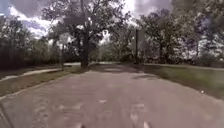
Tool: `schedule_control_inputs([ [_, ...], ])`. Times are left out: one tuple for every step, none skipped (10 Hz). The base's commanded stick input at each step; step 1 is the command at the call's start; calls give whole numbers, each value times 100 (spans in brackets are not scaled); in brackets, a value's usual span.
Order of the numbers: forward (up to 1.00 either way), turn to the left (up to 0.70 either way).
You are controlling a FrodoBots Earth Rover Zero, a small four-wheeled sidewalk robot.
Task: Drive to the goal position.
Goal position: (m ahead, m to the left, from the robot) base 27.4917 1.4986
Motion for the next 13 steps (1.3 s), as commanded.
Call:
schedule_control_inputs([
  [100,0],
  [100,0],
  [100,0],
  [100,0],
  [100,-21],
  [100,0],
  [100,0],
  [100,0],
  [100,0],
  [100,0],
  [100,0],
  [100,0],
  [100,0],
])
